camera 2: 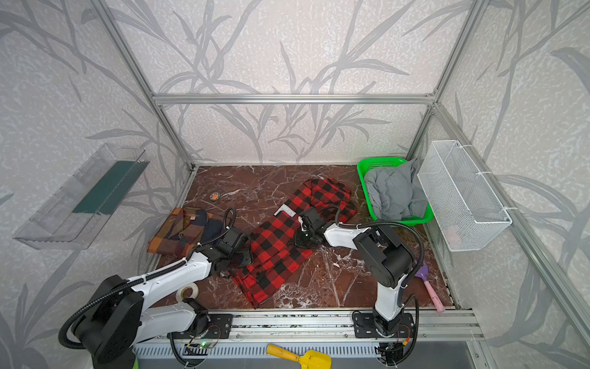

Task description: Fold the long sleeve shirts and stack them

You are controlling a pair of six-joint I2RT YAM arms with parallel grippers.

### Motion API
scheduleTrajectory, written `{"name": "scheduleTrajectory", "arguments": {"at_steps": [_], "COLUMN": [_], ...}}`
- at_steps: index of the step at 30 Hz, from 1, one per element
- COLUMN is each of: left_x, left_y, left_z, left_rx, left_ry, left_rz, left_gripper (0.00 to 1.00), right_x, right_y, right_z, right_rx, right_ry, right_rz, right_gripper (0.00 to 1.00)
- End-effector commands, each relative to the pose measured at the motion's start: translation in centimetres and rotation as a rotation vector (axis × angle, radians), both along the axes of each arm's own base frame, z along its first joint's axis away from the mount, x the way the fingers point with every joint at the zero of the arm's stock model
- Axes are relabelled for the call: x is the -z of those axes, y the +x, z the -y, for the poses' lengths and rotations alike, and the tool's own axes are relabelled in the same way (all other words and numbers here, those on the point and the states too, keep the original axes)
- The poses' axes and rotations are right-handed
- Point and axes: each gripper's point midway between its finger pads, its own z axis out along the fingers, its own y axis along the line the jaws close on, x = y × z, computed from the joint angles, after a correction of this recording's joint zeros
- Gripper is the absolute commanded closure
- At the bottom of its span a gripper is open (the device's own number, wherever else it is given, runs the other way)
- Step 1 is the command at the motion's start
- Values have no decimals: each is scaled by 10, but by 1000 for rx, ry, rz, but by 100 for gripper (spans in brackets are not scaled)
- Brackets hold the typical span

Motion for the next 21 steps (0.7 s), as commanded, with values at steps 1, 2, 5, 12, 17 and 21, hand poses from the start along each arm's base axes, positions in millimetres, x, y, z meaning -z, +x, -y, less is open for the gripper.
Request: {"name": "scheduleTrajectory", "arguments": {"at_steps": [1, 2, 5, 12, 17, 21], "left_x": [16, 18, 17, 11, -1, -23], "left_y": [-23, -27, -42, -74, -85, -79], "left_z": [10, 13, 22, 59, 88, 96], "left_rx": [-33, -40, -52, -34, 36, 90], "left_ry": [-108, -131, -174, -252, -235, -186], "left_rz": [-79, -86, -87, -57, -3, 62], "left_gripper": [36, 37, 37, 38, 38, 37], "right_x": [14, 16, 21, 30, 25, 10], "right_y": [1, 3, 12, 43, 63, 68], "right_z": [26, 29, 39, 58, 61, 55], "right_rx": [21, 24, 38, 49, 22, 3], "right_ry": [-66, -69, -88, -149, -207, -184], "right_rz": [-27, -30, -38, -30, -15, 16], "right_gripper": [77, 77, 78, 78, 78, 78]}}
